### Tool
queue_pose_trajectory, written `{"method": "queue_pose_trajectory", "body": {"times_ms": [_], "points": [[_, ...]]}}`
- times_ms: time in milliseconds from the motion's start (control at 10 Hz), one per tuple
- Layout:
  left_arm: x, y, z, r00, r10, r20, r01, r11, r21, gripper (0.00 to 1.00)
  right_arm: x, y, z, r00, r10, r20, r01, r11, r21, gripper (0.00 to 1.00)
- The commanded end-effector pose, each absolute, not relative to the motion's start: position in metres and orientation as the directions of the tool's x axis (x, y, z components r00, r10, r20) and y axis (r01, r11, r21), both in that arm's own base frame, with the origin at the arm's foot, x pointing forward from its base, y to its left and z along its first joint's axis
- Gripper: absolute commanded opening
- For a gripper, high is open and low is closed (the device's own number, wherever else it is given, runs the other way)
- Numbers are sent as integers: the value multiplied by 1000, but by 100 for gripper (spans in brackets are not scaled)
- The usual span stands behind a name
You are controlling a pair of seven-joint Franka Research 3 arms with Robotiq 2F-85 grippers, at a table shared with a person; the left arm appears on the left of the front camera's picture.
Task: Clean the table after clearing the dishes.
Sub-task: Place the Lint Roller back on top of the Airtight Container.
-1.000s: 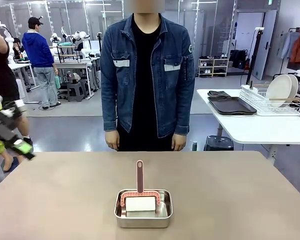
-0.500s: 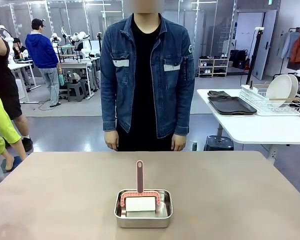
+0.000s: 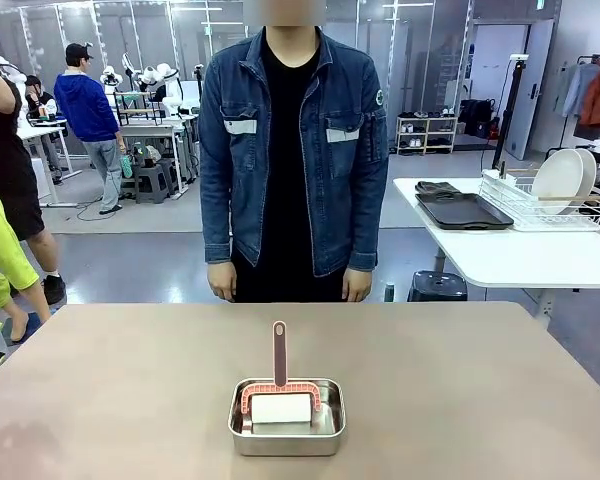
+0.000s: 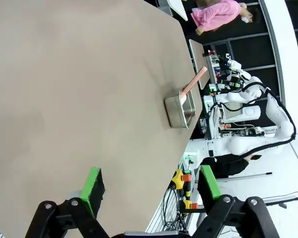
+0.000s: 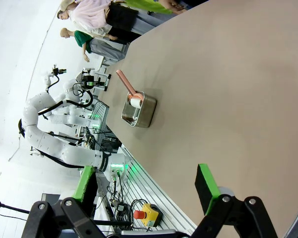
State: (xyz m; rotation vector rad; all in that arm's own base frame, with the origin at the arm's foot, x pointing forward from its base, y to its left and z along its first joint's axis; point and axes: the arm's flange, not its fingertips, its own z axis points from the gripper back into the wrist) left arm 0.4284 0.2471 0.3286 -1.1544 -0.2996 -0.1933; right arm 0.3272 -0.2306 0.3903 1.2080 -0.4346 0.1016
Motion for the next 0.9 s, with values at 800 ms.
{"method": "queue_pose_trajectory", "body": {"times_ms": [800], "points": [[421,248,332,942,-6,336,311,397,-864,96,326,-228,391,908,-162,387,-309,367,877,100]]}}
